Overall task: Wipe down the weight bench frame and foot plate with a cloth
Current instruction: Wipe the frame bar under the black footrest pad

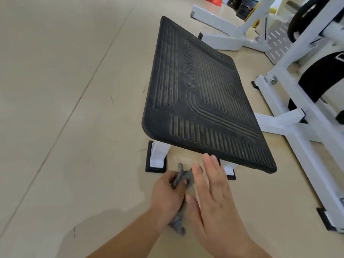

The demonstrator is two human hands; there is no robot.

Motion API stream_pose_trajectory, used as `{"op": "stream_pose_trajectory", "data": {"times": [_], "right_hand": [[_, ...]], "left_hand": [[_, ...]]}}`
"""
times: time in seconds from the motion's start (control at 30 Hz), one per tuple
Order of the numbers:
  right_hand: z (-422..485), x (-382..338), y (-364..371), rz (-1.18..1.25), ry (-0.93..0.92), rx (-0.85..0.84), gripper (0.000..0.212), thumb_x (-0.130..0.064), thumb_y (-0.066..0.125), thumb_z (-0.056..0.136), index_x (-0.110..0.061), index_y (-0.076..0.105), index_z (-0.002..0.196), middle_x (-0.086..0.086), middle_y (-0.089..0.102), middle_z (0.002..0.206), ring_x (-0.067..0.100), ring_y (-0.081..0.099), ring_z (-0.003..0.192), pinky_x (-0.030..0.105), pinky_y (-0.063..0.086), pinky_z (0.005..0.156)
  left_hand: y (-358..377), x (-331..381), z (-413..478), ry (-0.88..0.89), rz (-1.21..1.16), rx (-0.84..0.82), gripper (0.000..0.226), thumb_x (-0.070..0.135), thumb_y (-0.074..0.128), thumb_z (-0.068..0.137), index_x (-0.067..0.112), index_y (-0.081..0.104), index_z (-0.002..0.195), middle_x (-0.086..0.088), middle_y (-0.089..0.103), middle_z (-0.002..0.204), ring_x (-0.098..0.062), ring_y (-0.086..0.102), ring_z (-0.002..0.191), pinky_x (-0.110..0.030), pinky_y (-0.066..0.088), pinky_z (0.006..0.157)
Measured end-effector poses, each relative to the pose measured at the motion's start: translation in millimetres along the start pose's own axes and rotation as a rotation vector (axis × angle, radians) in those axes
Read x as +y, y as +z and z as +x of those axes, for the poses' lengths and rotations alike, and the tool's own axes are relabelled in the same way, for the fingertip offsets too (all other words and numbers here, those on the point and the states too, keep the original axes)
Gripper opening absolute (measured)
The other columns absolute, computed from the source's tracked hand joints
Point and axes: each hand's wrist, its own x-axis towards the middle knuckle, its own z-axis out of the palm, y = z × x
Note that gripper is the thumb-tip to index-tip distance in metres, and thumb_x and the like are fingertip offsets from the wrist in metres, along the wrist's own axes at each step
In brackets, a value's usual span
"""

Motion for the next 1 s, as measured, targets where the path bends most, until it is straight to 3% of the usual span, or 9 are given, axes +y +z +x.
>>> {"op": "stream_pose_trajectory", "data": {"times": [0.13,0.23,0.37,0.47,0.6,0.7,0.8,0.9,1.0], "right_hand": [[-30,5,14,0.682,0.64,-0.16,0.044,-0.051,0.034,0.103,-0.069,0.022,0.143,-0.019,0.025,0.161,-0.012,0.03,0.142,0.025,0.031,0.12],[-11,29,-1,1.134,0.917,-0.21,0.026,-0.039,0.045,0.107,-0.052,0.061,0.123,-0.02,0.073,0.116,-0.008,0.067,0.104,0.017,0.052,0.092],[-6,51,-31,1.204,0.906,-0.322,0.018,-0.036,0.057,0.104,-0.037,0.071,0.115,-0.006,0.078,0.099,0.011,0.075,0.091,0.029,0.058,0.068],[-19,70,-27,1.389,1.018,-0.22,0.016,-0.023,0.06,0.103,-0.028,0.071,0.113,0.006,0.078,0.101,0.025,0.076,0.091,0.038,0.061,0.064],[-39,112,3,1.322,1.28,0.081,0.007,-0.016,0.066,0.097,-0.021,0.065,0.101,0.011,0.076,0.094,0.029,0.075,0.087,0.046,0.064,0.07],[-50,149,24,1.19,1.39,0.284,0.012,-0.013,0.068,0.091,-0.022,0.059,0.093,0.01,0.07,0.088,0.03,0.07,0.083,0.057,0.06,0.082],[-53,175,29,1.098,1.411,0.315,0.009,-0.013,0.063,0.093,-0.02,0.058,0.097,0.004,0.066,0.085,0.022,0.065,0.079,0.047,0.058,0.08],[-47,192,34,1.005,1.331,0.345,0.007,-0.022,0.057,0.098,-0.017,0.06,0.094,0.003,0.066,0.08,0.022,0.064,0.077,0.041,0.054,0.073],[-29,200,41,0.986,1.245,0.303,0.015,-0.021,0.051,0.101,-0.019,0.061,0.091,-0.004,0.064,0.079,0.017,0.062,0.073,0.031,0.045,0.063]], "left_hand": [[6,25,-18,-0.2,-0.151,-0.162,0.015,0.018,0.064,0.1,0.022,0.078,0.098,-0.002,0.079,0.092,-0.021,0.076,0.094,-0.041,0.06,0.094],[15,38,-37,-0.154,-0.087,-0.257,0.022,0.011,0.06,0.102,0.019,0.079,0.103,-0.004,0.08,0.099,-0.022,0.076,0.099,-0.04,0.06,0.094],[30,62,-59,-0.029,0.106,-0.227,0.024,0.007,0.06,0.101,0.018,0.081,0.101,0.003,0.08,0.092,-0.011,0.076,0.089,-0.02,0.057,0.074],[41,85,-56,-0.05,0.36,-0.27,0.022,0.016,0.061,0.102,0.026,0.078,0.112,0.001,0.078,0.101,-0.016,0.074,0.098,-0.022,0.059,0.083],[63,112,-55,0.052,0.905,-0.31,0.052,0.031,0.058,0.104,0.032,0.042,0.154,0.008,0.055,0.143,-0.012,0.058,0.121,-0.023,0.049,0.095],[82,139,-51,0.529,1.236,-0.286,0.044,0.03,0.052,0.105,0.036,0.049,0.149,0.016,0.056,0.136,-0.005,0.058,0.117,-0.025,0.049,0.102],[91,153,-37,0.904,1.6,-0.176,0.04,0.034,0.048,0.104,0.032,0.056,0.143,0.009,0.058,0.138,-0.017,0.054,0.128,-0.037,0.041,0.113],[82,147,-29,0.713,1.756,-0.09,0.056,0.051,0.028,0.107,0.037,0.026,0.161,0.005,0.025,0.169,-0.023,0.016,0.158,-0.048,0.011,0.129],[66,127,-23,0.733,1.805,-0.094,0.065,0.061,0.013,0.105,0.036,-0.004,0.164,0.004,-0.003,0.172,-0.021,-0.01,0.159,-0.053,0.003,0.128]]}}
